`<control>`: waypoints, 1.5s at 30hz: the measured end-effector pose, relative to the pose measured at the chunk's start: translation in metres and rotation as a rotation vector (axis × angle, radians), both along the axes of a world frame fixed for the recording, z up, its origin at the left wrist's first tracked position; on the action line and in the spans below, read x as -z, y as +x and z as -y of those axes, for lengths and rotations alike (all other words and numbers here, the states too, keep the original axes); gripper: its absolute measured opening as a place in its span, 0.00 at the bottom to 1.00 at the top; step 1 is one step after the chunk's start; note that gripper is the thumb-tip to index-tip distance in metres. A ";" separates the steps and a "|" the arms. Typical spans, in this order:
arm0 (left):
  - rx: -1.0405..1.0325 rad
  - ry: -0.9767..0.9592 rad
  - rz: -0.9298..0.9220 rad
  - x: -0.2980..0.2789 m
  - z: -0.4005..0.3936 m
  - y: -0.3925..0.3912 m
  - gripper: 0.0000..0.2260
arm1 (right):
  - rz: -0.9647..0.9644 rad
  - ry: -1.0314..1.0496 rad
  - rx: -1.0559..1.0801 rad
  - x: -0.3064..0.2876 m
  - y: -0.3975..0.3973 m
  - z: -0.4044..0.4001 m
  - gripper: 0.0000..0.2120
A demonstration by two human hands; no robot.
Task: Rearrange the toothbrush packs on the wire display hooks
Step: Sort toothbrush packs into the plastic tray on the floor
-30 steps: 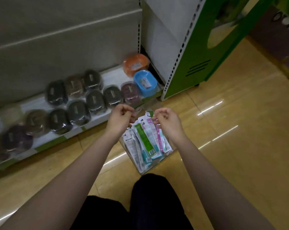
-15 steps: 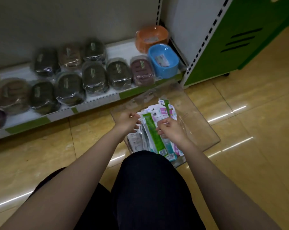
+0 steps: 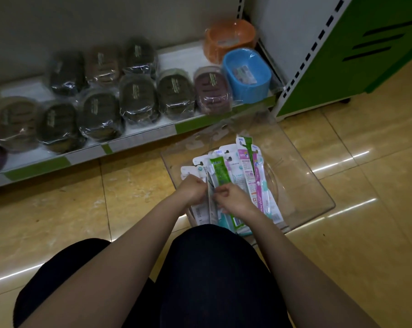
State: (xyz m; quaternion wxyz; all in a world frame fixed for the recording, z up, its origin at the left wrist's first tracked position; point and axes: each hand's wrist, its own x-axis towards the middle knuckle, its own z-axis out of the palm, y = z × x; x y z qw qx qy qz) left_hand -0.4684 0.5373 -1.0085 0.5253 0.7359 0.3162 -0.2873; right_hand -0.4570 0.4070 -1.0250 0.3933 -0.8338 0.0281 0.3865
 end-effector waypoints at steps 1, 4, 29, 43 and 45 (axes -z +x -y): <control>0.003 0.001 -0.011 0.001 0.000 0.000 0.14 | -0.004 -0.012 -0.022 0.000 -0.001 -0.001 0.15; 0.005 -0.026 -0.038 0.005 0.002 -0.001 0.13 | 0.017 -0.028 -0.014 0.004 -0.004 -0.004 0.19; -0.133 -0.185 0.294 -0.036 0.003 0.005 0.04 | 0.258 0.331 0.505 -0.043 0.024 0.003 0.09; -0.192 -0.180 0.470 -0.096 -0.002 0.021 0.06 | 0.281 0.508 0.524 -0.112 0.040 -0.005 0.09; -0.189 -0.181 0.487 -0.108 -0.005 0.022 0.05 | 0.283 0.520 0.516 -0.122 0.043 -0.009 0.10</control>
